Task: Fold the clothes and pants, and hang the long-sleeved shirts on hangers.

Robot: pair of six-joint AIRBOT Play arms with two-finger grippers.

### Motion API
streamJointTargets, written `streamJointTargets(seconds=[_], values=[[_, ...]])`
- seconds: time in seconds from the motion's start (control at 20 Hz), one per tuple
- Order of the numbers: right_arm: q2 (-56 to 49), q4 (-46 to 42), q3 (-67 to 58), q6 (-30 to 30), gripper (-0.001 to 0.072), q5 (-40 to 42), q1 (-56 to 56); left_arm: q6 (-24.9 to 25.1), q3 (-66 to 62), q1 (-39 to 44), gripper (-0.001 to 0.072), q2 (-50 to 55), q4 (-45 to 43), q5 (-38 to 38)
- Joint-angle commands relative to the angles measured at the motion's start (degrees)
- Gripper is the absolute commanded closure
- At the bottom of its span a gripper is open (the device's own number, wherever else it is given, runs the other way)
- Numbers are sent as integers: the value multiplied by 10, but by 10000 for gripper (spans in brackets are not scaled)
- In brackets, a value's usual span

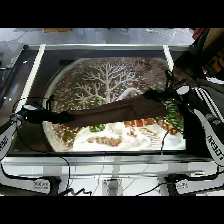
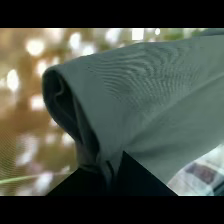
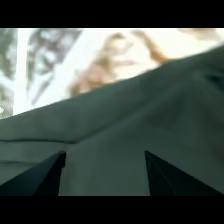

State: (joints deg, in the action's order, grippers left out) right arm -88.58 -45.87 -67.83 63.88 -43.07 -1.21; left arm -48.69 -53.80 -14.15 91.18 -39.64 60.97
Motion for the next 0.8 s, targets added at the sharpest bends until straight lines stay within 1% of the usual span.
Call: streamJointTargets(seconds=[0.0, 0.05, 0.1, 0.15, 0.2, 0.3, 0.35, 0.45, 0.65, 0.75], values=[[0, 7, -16, -5, 171, 28, 48, 15, -33, 3, 690, -22, 19, 33], [0, 12, -16, -3, 176, 43, 67, -1, -48, 2, 690, -43, 11, 40], [-1, 13, -16, 4, 250, 63, 92, -14, -61, 2, 690, -66, 2, 50], [-1, 13, -16, 15, 415, 84, 118, -29, -75, 2, 690, -93, -5, 64], [-1, 13, -16, 17, 702, 109, 151, -45, -86, 3, 690, -122, -6, 79], [-5, 12, -16, 17, 696, 164, 220, -56, -102, 2, 690, -182, -6, 98], [-10, 13, -16, 35, 696, 187, 255, -56, -105, 2, 690, -213, -6, 97], [-28, 13, -25, 109, 696, 215, 320, -56, -106, 2, 690, -272, -6, 89], [-118, 13, -113, 167, 697, 209, 435, -99, -106, 2, 690, -349, -6, 63], [-163, 13, -175, 193, 696, 198, 465, -105, -106, 2, 689, -368, -6, 61]])
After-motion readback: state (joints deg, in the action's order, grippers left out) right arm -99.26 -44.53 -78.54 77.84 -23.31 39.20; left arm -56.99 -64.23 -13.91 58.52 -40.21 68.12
